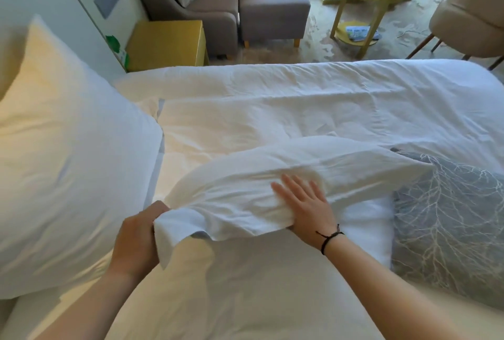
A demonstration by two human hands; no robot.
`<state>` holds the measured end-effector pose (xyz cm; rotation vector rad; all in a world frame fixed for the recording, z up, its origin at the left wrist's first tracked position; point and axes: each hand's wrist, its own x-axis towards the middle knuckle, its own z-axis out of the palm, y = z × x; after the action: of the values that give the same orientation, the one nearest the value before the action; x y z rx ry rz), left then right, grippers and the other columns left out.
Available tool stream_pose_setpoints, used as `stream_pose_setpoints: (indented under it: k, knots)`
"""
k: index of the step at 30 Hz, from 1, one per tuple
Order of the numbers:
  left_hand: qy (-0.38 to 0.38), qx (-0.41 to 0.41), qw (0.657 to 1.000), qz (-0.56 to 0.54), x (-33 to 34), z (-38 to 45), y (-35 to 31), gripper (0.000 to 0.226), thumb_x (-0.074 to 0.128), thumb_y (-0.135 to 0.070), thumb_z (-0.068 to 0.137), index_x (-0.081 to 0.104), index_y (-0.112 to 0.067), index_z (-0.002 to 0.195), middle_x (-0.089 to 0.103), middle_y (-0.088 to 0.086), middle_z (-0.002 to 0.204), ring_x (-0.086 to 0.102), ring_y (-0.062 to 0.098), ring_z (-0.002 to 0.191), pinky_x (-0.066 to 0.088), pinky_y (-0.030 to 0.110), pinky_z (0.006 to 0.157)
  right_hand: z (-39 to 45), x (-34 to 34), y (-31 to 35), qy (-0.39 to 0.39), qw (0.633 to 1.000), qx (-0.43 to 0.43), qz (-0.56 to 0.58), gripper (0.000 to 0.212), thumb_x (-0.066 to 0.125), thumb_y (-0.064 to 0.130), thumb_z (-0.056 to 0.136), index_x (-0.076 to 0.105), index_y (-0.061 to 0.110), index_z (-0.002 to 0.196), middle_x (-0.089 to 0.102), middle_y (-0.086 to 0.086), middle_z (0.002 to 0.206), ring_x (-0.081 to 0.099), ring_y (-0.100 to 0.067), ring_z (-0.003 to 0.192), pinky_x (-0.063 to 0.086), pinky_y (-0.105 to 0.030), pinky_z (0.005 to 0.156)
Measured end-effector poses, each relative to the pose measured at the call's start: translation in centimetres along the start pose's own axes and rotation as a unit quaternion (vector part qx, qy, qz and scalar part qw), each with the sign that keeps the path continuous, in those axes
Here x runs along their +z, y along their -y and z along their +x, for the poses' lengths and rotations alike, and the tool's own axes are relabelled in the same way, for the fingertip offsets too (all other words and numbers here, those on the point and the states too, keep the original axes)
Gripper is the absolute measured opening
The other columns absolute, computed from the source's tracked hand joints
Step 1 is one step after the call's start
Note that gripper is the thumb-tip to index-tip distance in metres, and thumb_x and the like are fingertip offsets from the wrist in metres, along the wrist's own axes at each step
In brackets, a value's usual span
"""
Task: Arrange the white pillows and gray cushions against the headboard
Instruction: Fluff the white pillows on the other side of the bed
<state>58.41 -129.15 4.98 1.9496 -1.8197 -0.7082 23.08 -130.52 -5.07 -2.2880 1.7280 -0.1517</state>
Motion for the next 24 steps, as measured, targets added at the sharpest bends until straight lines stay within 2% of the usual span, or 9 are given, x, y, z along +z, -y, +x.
stream_pose_setpoints:
  k: [2,4,7,10,13,14,16,21,24]
  knots:
    - [0.005,-0.036,0.999,0.023,0.0,0.2,0.6,0.013,0.060,-0.020,0.069,0.052,-0.031,0.070,0.060,-0.004,0.057,0.053,0.027,0.055,0.045,0.036,0.051,2.1,0.0,-1.0,0.001,1.000,0.001,-0.026,0.092,0.071,0.025,0.079,0.018,0.034,0.154,0.021,0.003,0.162,0.020,-0.020,0.148,0.007,-0.048,0.121]
    - [0.020,-0.063,0.995,0.068,0.2,0.4,1.0,0.025,0.064,-0.015,0.074,0.052,-0.036,0.078,0.061,-0.007,0.064,0.055,0.020,0.060,0.046,0.034,0.053,4.4,0.0,-1.1,-0.012,0.999,-0.005,-0.036,0.074,0.067,0.012,0.078,0.041,0.024,0.146,0.045,-0.003,0.150,0.041,-0.025,0.137,0.020,-0.050,0.118]
    - [0.030,-0.070,0.989,0.125,0.3,0.1,2.0,0.036,0.062,-0.016,0.079,0.052,-0.032,0.109,0.061,-0.011,0.078,0.056,0.018,0.069,0.044,0.035,0.057,7.6,-0.3,-0.3,-0.039,0.998,0.009,-0.053,0.037,0.053,0.001,0.077,0.066,0.014,0.109,0.069,-0.007,0.107,0.062,-0.032,0.101,0.040,-0.042,0.100]
    - [0.036,-0.059,0.988,0.136,-0.3,-0.6,2.9,0.062,0.067,-0.027,0.083,0.034,-0.041,0.135,0.060,-0.011,0.115,0.058,0.019,0.094,0.048,0.037,0.068,9.8,-1.0,0.8,-0.022,0.997,0.035,-0.067,0.021,0.049,-0.002,0.073,0.061,0.013,0.082,0.064,-0.008,0.080,0.060,-0.031,0.078,0.040,-0.034,0.069]
    - [0.058,-0.070,0.988,0.124,-1.2,-1.9,3.1,0.102,0.077,-0.040,0.074,0.004,-0.063,0.142,0.021,-0.024,0.157,0.046,0.011,0.131,0.050,0.037,0.080,11.3,-2.2,1.5,-0.011,0.997,0.050,-0.051,0.012,0.049,0.001,0.075,0.050,0.013,0.071,0.057,-0.007,0.071,0.054,-0.030,0.065,0.028,-0.030,0.053]
    - [0.055,-0.061,0.989,0.125,-1.4,-2.4,3.1,0.111,0.079,-0.045,0.070,-0.003,-0.066,0.141,0.007,-0.027,0.160,0.040,0.009,0.137,0.049,0.036,0.081,11.8,-2.6,1.7,-0.007,0.998,0.053,-0.037,0.010,0.048,0.002,0.075,0.051,0.011,0.071,0.057,-0.006,0.071,0.054,-0.029,0.065,0.030,-0.031,0.051]
    - [0.032,-0.051,0.993,0.107,-1.5,-2.8,3.1,0.115,0.078,-0.055,0.065,-0.008,-0.066,0.141,-0.002,-0.029,0.160,0.034,0.007,0.142,0.049,0.036,0.083,12.5,-3.8,2.2,0.003,0.998,0.060,-0.002,0.010,0.047,0.001,0.072,0.052,0.010,0.071,0.058,-0.008,0.069,0.054,-0.030,0.065,0.037,-0.034,0.052]
    - [0.025,-0.124,0.990,-0.059,-1.1,-1.2,2.8,0.099,0.071,-0.068,0.067,0.011,-0.052,0.144,0.031,-0.013,0.155,0.035,0.013,0.139,0.040,0.034,0.097,13.7,-6.6,4.5,-0.024,0.995,0.068,0.062,0.006,0.049,-0.001,0.068,0.053,0.004,0.068,0.058,-0.014,0.066,0.053,-0.034,0.063,0.035,-0.036,0.052]
    - [0.054,-0.138,0.981,-0.126,-1.7,1.7,1.9,0.109,0.067,-0.076,0.063,0.003,-0.049,0.148,0.028,-0.017,0.156,0.037,0.014,0.140,0.036,0.027,0.094,15.6,-9.0,6.9,-0.054,0.991,0.071,0.102,0.008,0.049,-0.001,0.068,0.052,0.004,0.063,0.057,-0.015,0.061,0.045,-0.030,0.057,0.026,-0.033,0.050]
